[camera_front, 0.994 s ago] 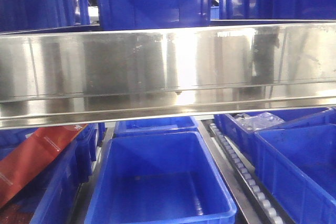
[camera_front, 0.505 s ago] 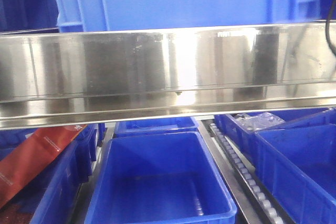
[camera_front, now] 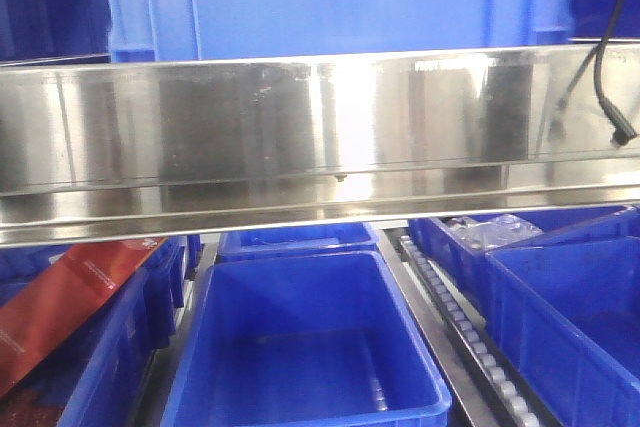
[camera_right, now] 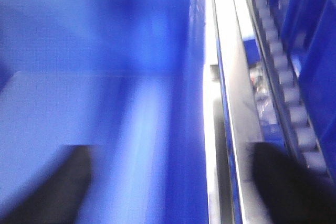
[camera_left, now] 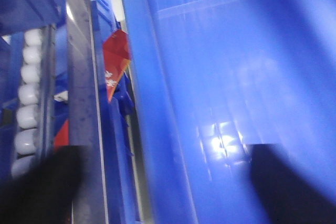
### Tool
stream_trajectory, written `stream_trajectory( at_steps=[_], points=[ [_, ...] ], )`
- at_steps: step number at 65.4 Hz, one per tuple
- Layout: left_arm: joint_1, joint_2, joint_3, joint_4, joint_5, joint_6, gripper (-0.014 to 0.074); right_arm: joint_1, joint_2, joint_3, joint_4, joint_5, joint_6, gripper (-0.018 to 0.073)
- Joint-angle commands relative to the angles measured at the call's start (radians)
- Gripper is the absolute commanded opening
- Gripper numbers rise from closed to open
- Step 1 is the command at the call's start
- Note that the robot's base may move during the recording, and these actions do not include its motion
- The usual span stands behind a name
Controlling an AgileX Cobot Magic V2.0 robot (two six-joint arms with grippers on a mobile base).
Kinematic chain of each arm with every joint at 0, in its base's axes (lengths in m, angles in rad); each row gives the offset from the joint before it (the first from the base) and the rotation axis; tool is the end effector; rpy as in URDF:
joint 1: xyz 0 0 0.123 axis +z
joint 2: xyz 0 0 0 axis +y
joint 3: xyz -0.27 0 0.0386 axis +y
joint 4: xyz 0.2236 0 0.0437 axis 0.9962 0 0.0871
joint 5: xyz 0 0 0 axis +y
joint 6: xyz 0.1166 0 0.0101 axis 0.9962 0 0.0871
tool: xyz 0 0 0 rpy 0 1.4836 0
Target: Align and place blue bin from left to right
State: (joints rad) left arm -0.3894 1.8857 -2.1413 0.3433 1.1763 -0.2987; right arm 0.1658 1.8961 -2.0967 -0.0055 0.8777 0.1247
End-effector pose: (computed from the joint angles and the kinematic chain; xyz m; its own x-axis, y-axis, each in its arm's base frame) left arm 0.3858 -0.1190 0.3858 -0.6887 0.1167 -0.7156 0.0525 0.9924 0.1113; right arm 0.4247 0.0706 0.3887 -0.5642 0.0282 -0.8252 -0.0941 0.9907 0.0981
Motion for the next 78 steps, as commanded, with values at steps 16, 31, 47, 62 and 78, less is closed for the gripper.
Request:
stream_trajectory(
  at_steps=[16, 31, 47, 62, 78],
  points=[
    [-0.004, -0.124, -0.006, 0.010, 0.019, 0.011, 0.0601, -0.002, -0.119, -0.007, -0.015, 0.001, -0.009, 0.0426],
    [-0.004, -0.258, -0.006, -0.009, 0.015, 0.063, 0.0318, -0.002, -0.235, -0.007, -0.015, 0.052, -0.011, 0.0060],
    [-0.004, -0.353, 0.007, -0.073, 0.026, 0.128, 0.0022, -0.002, -0.351, 0.031, -0.028, 0.137, -0.023, -0.0088],
    [-0.004, -0.473, 0.255, -0.091, -0.081, 0.108, 0.0022, -0.002, -0.541, 0.373, -0.062, -0.027, -0.038, -0.0088],
    [-0.004, -0.762, 0.715, -0.167, -0.403, 0.100, 0.0022, -0.002, -0.793, 0.805, -0.068, -0.312, -0.038, -0.0088]
  ],
)
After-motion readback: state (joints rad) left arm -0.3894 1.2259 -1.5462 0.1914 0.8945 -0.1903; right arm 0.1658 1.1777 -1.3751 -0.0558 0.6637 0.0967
